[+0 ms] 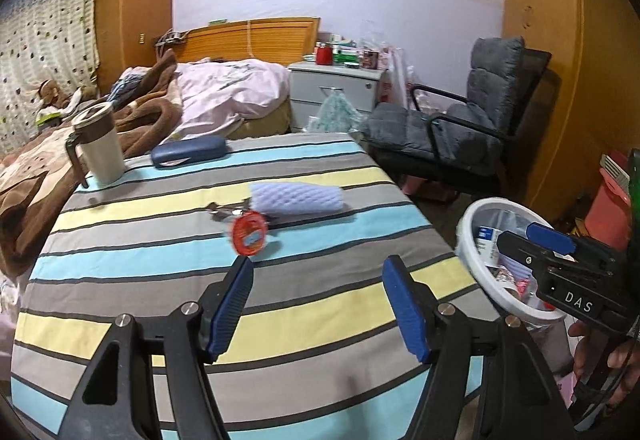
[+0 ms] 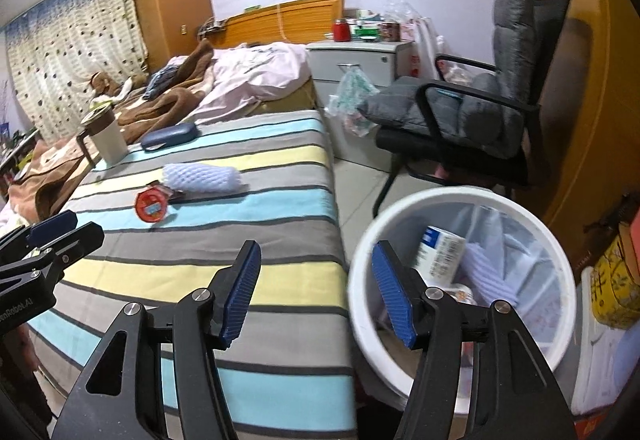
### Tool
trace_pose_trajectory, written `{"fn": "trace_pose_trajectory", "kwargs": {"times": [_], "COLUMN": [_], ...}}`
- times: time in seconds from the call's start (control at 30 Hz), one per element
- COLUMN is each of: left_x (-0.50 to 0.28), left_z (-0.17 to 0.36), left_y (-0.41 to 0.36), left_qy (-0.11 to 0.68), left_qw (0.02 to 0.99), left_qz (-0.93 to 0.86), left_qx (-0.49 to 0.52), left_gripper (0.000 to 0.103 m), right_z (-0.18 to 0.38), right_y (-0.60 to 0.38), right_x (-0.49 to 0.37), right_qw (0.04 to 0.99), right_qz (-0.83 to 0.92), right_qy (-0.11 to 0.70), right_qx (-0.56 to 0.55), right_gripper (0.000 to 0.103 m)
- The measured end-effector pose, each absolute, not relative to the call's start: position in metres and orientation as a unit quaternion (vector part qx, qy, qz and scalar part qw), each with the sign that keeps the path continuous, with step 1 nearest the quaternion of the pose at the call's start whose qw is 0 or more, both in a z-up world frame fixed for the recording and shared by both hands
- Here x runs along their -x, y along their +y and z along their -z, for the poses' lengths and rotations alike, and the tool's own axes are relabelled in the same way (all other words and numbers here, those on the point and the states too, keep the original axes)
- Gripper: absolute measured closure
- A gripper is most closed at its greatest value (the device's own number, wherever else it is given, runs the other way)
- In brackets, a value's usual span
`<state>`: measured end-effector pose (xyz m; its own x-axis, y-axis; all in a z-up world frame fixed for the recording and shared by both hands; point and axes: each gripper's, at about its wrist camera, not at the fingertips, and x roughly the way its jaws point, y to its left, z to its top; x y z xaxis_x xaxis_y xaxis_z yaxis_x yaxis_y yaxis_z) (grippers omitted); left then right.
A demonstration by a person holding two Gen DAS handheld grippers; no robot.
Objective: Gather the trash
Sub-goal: 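Move both tools back over the table toward the remaining trash, then grasp the clear plastic bag with left tool while right tool grasps foam net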
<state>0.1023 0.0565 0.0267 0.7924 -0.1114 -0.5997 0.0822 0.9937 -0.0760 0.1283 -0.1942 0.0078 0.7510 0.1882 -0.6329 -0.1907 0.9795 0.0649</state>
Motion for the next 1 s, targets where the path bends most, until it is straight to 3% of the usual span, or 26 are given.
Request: {"fn": "trace_pose_trajectory", "kwargs": {"times": [0.47,1.0], "left_x": [-0.118,-0.200], "left_z": [-0.008,0.023], "left_y": [0.119,0.110], "left_qy": [0.345,0.393], "left_qw": [0.936,0.918], "left_qz": [0.000,0.009], "left_qx": [0.076,0.059], "left_gripper": [0.027,0.024], "right_z": [-0.005,0.004], "right_y": [-0.148,-0.142], "right_x": [-0.156,-0.195], "right_qw": [0.929,0.919], "right_qz": [-0.154,-0.157], "right_qy": [0.335,0.359], "right_qx": [0.035,0.055], "right_gripper": [0.040,0.040]}}
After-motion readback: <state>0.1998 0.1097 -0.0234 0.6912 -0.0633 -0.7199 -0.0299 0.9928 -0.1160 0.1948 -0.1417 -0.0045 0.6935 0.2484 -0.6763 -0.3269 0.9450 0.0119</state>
